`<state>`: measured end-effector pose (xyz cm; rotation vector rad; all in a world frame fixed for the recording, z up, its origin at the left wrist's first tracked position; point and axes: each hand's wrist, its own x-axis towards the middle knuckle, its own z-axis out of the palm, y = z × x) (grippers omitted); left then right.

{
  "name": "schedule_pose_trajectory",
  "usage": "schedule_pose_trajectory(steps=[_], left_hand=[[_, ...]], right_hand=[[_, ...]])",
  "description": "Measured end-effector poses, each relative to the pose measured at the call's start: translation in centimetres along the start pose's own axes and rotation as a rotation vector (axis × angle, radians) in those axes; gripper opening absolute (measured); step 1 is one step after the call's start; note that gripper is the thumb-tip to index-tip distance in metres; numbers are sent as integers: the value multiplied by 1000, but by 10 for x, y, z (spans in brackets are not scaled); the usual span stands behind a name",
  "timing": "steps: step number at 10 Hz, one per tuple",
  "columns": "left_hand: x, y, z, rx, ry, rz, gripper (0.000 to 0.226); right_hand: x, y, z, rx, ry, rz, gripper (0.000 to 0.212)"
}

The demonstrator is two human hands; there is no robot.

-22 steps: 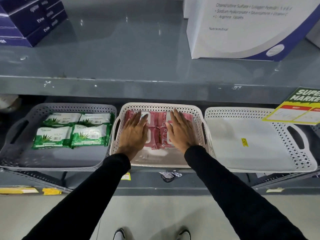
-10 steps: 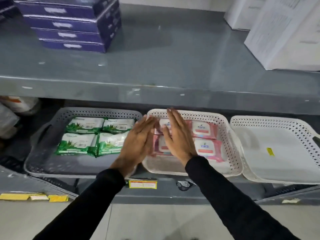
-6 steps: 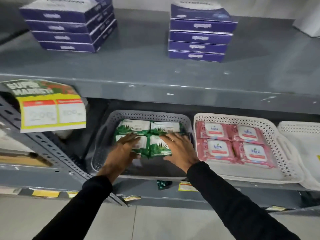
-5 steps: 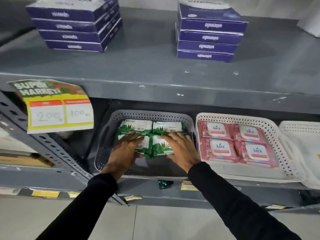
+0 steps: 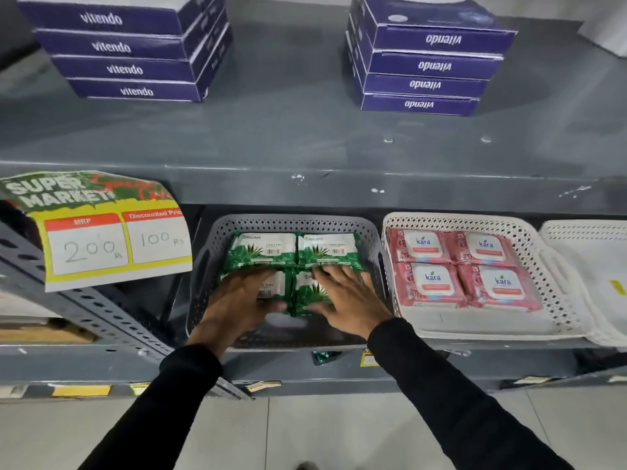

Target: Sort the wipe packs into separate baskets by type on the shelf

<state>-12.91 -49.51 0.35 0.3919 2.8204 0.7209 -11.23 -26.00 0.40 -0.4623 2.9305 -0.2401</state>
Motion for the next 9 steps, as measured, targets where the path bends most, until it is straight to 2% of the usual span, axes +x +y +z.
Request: schedule_pose_trajectory(steps=[1, 2, 4, 6, 8, 9], left_hand=[[11, 2, 5, 16, 95, 51, 64], [34, 3, 15, 143, 161, 91, 58], [59, -7, 36, 276, 143, 112, 59], [61, -13, 51, 347, 214, 100, 61], [60, -8, 44, 327, 186, 103, 62], [53, 6, 32, 289, 226, 101, 65]], right_hand=[[9, -6, 0, 81, 183, 62, 64], [33, -14, 7, 102, 260, 148, 59], [54, -10, 29, 36, 210, 221, 61], [56, -10, 41, -31, 252, 234, 63], [57, -8, 33, -24, 173, 235, 61], [55, -14, 26, -12, 178, 222, 62]])
